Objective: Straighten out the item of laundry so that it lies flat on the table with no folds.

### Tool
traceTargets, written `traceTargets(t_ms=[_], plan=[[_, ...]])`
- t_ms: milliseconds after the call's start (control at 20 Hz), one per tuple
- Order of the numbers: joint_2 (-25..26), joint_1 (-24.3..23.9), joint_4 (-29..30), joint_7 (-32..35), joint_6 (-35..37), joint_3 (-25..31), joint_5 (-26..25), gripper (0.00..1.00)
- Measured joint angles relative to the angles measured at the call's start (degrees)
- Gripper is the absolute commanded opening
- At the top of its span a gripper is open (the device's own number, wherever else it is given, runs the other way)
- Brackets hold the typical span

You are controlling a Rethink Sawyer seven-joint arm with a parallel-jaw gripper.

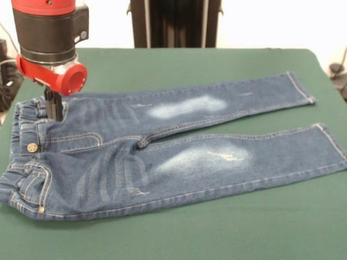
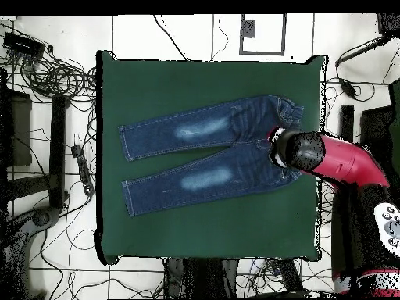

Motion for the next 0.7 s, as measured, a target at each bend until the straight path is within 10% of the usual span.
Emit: traceTargets(t_ms=[700], plan=[[0.0, -0.7, 5.2, 0.0, -4.6, -0.3, 0.4, 0.0]])
